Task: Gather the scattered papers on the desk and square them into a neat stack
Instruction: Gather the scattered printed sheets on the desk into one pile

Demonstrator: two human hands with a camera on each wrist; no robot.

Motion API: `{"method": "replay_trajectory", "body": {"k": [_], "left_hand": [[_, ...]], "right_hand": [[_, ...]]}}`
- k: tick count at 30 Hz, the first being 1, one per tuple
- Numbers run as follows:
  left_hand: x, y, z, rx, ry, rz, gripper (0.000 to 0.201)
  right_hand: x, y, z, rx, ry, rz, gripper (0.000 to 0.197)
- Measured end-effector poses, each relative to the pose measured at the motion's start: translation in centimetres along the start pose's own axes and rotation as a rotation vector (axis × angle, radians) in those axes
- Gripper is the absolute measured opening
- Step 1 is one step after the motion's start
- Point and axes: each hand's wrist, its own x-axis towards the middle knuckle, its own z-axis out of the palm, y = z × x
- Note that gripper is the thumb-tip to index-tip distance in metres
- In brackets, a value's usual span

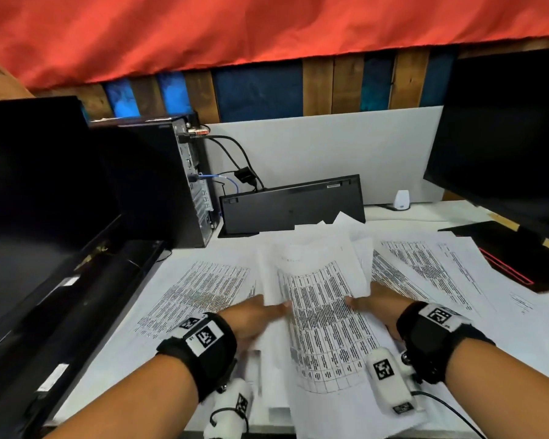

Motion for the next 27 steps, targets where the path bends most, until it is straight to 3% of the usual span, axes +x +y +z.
{"method": "replay_trajectory", "body": {"k": [2,3,6,8,13,18,20,27], "left_hand": [[-0.9,0.5,1.3,0.045,-0.053,0.019,0.068],[-1.0,0.7,1.3,0.100,-0.005,0.027,0.064],[-1.6,1.1,-1.2,0.293,0.321,0.061,0.044],[-1.8,1.1,-4.0,0.313,0.445,0.005,0.056],[-2.7,-1.2,-11.7,0.753,0.634,-0.249,0.078],[-3.5,-2.7,-13.4,0.854,0.652,-0.418,0.113],[-3.5,-2.4,-13.4,0.868,0.656,-0.419,0.123],[-2.9,-1.9,-12.9,0.711,0.616,-0.330,0.088]], "right_hand": [[-0.3,-0.1,0.3,-0.030,-0.013,0.013,0.055],[-0.4,-0.1,0.2,-0.071,-0.006,0.011,0.059],[-0.3,0.4,-0.1,-0.173,0.045,0.034,0.060],[-0.2,0.8,-0.4,-0.155,0.046,0.053,0.062],[0.0,1.2,-0.3,-0.089,0.053,0.063,0.067],[0.8,2.2,-0.5,-0.028,0.026,0.048,0.076],[1.2,2.6,-0.7,-0.012,0.026,0.041,0.079],[1.0,2.4,-0.6,0.011,0.036,0.031,0.058]]}}
